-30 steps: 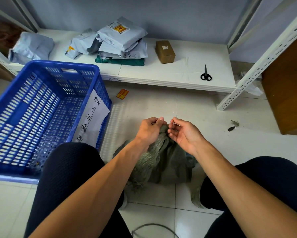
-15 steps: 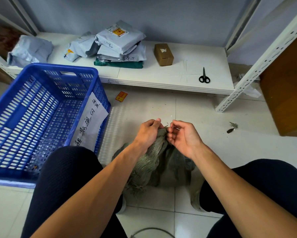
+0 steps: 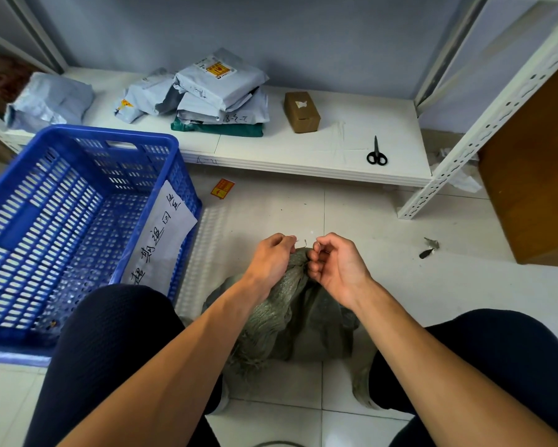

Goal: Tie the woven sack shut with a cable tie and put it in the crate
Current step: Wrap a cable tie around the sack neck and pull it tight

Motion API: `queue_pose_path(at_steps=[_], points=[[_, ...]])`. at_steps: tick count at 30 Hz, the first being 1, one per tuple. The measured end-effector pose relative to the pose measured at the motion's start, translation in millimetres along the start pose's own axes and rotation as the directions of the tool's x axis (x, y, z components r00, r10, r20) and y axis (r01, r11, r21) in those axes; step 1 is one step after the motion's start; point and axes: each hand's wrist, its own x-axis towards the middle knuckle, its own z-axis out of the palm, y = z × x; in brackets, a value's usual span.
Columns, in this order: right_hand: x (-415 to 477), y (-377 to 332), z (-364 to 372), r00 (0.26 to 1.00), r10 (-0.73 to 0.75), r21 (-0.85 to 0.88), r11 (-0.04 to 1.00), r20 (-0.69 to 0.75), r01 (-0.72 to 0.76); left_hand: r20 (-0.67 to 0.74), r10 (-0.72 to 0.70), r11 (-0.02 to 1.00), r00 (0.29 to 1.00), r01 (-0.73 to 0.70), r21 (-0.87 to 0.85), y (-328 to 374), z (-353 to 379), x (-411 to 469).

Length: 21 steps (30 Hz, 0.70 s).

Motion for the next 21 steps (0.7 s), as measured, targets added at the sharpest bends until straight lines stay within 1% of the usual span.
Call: queue_pose_path(at_steps=[10, 21], points=[[1.0, 1.2, -0.1, 1.0, -0.003, -0.024, 1.0, -0.002, 0.003, -0.009, 0.002, 1.0, 1.0, -0.002, -0.021, -2.5, 0.0, 3.6], [1.1, 1.6, -0.3, 0.999, -0.018, -0.058, 0.998, 0.033, 0.02, -0.007, 0.002, 1.0, 1.0, -0.002, -0.032, -2.6, -0.5, 4.7]])
